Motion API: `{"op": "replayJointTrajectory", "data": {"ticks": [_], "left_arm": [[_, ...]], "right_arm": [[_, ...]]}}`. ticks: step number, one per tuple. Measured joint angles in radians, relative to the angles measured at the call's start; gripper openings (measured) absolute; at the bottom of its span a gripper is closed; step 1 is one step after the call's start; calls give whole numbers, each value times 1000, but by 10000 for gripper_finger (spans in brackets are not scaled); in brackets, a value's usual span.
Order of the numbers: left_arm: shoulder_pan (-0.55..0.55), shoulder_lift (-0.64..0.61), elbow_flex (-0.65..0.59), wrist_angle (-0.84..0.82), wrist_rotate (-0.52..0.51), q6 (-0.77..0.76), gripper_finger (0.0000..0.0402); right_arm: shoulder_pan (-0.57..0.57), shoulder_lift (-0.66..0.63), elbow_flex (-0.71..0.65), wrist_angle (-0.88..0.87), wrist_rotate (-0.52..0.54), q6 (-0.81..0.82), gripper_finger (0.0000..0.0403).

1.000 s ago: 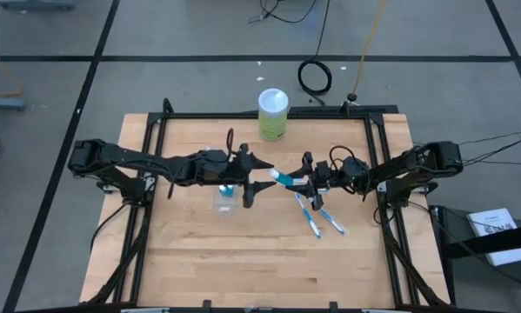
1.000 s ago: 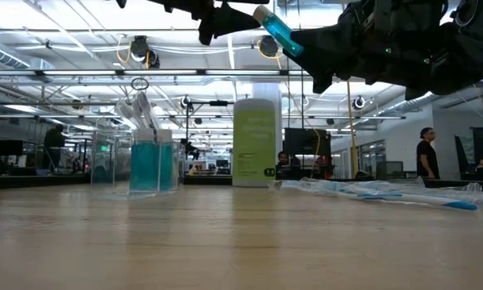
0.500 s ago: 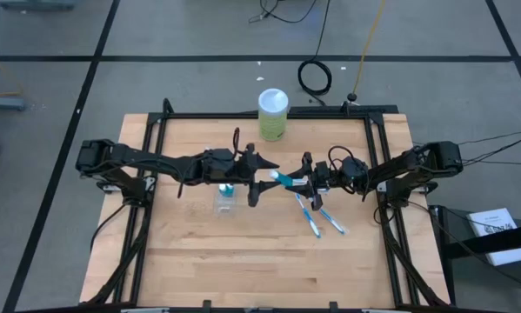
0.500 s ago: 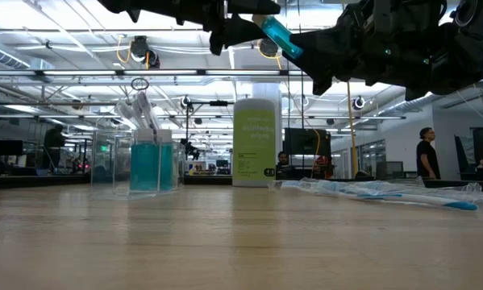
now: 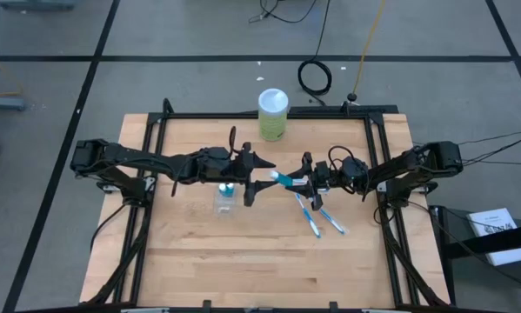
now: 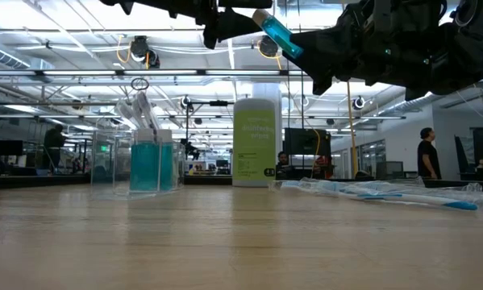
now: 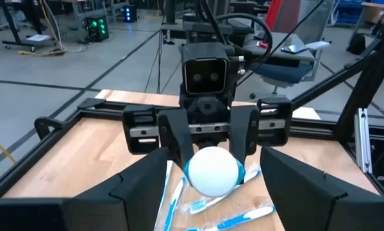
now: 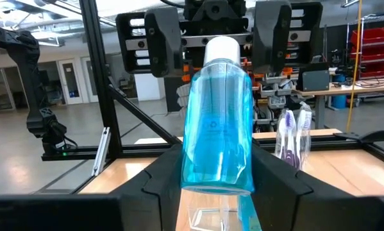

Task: Pick & Place toothbrushing station
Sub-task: Put the blue mouthwash into the transparent organizer

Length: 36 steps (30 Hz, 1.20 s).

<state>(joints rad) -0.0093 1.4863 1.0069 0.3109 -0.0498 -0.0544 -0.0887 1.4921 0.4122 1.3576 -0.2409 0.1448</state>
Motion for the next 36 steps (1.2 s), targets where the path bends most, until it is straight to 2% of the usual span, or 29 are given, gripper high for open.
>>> {"op": "replayJointTrajectory", "data": {"ticks": [13,16,23,32,36], "left_arm": [[0,0,0,-2,0,-8,247],[0,0,0,-2,0,-7,214],[3,0,0,-1,5,-9,97],[3,-41,0,-41,-1,-33,96],[-16,-128,0,-151,-91,-34,96]], "right_arm": [[3,0,0,0,0,0,143],[6,0,0,0,0,0,142],[5,0,0,0,-2,-3,143],[5,-1,4,-7,4,27,160],[5,-1,-3,-24,5,53,180]]}}
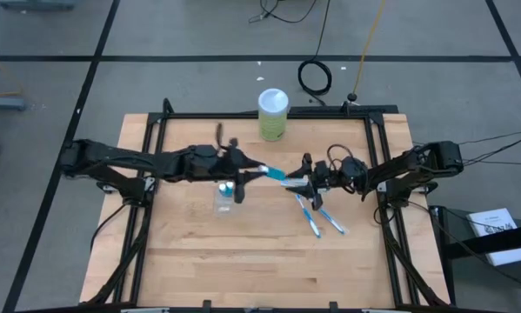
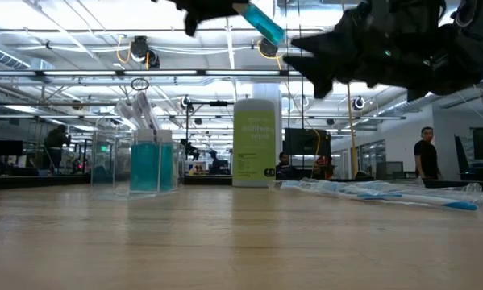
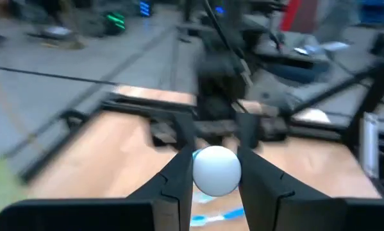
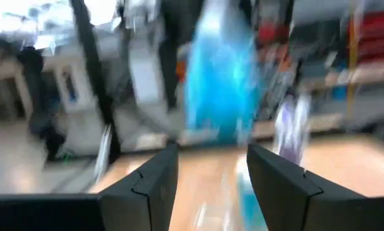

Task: Pick & Place toothbrushing station
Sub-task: Put the blue mouthwash into the transparent organizer

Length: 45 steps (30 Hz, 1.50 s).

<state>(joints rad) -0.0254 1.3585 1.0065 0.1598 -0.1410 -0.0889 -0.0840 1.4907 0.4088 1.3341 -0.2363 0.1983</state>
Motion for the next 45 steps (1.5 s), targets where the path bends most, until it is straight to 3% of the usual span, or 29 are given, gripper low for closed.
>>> {"op": "replayJointTrajectory", "data": {"ticks": [5,10,19,28,45], "left_arm": [[-51,-116,2,-248,-149,-85,96],[-127,-213,2,-512,-225,-249,96],[-190,-231,0,-827,-362,-537,96],[-145,-154,0,-896,-407,-632,96],[-73,-36,2,-892,-347,-812,96]], "right_arm": [[0,-1,-3,1,-5,0,193],[1,1,-13,-5,-4,-1,190],[0,1,-13,-17,-2,-8,191],[0,1,-13,-25,-2,-8,188],[0,1,-12,-29,-2,-8,186]]}}
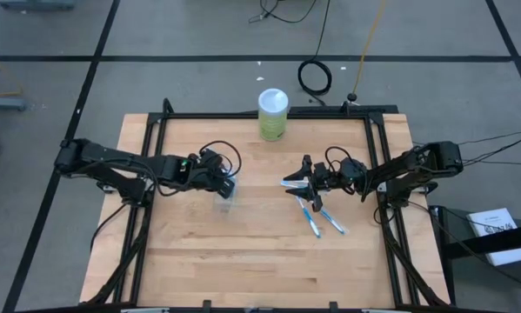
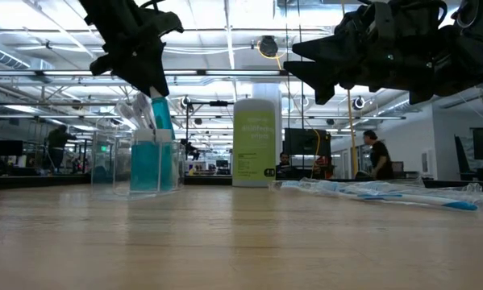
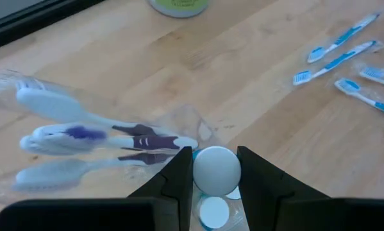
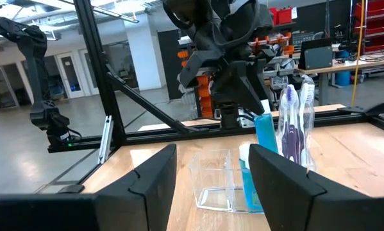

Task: Pick & Place toothbrushing station
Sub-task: Put the blue mouthwash into the transparent organizer

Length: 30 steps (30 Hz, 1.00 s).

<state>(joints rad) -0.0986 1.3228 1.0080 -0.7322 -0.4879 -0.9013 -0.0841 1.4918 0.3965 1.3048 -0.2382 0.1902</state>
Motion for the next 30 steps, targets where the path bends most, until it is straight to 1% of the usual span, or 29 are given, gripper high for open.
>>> {"op": "replayJointTrajectory", "data": {"ticks": [3,7,12,21,30], "left_arm": [[-4,0,0,0,6,0,96],[-5,-1,1,0,42,1,96],[-5,-1,1,-4,54,0,96],[-6,2,-2,-36,122,0,96],[-5,2,-2,-32,101,-1,96]], "right_arm": [[0,0,0,0,0,0,187],[0,0,0,0,0,0,186],[0,0,0,0,0,0,187],[0,0,0,0,0,0,186],[0,0,0,0,0,0,185]]}}
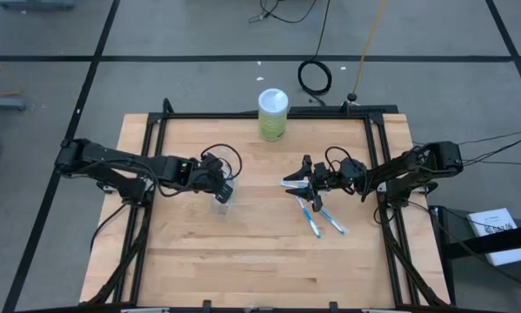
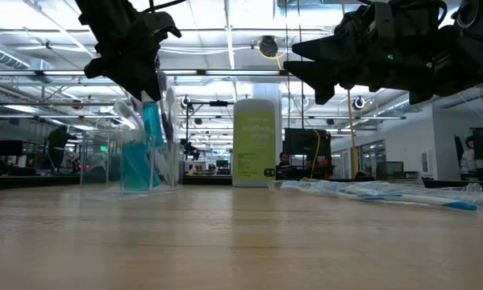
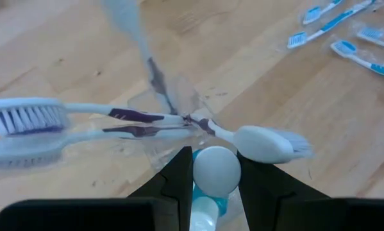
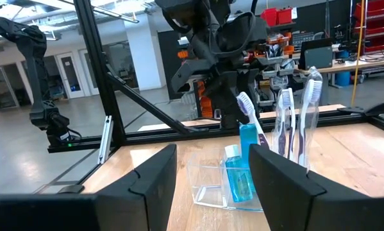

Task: Pick & Place toothbrushing station
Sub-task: Put the blue mouthwash into the transparent organizer

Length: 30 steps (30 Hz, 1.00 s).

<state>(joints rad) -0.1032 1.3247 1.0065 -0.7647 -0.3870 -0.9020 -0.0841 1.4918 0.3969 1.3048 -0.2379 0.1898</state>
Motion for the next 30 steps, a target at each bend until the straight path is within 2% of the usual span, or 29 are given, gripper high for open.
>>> {"op": "replayJointTrajectory", "data": {"ticks": [8,21,30], "left_arm": [[0,11,0,9,-15,5,96],[0,160,0,38,-13,-21,98],[0,188,1,70,-5,-6,197]], "right_arm": [[0,0,0,0,0,0,185],[0,0,0,-1,0,0,187],[0,0,0,0,0,0,187]]}}
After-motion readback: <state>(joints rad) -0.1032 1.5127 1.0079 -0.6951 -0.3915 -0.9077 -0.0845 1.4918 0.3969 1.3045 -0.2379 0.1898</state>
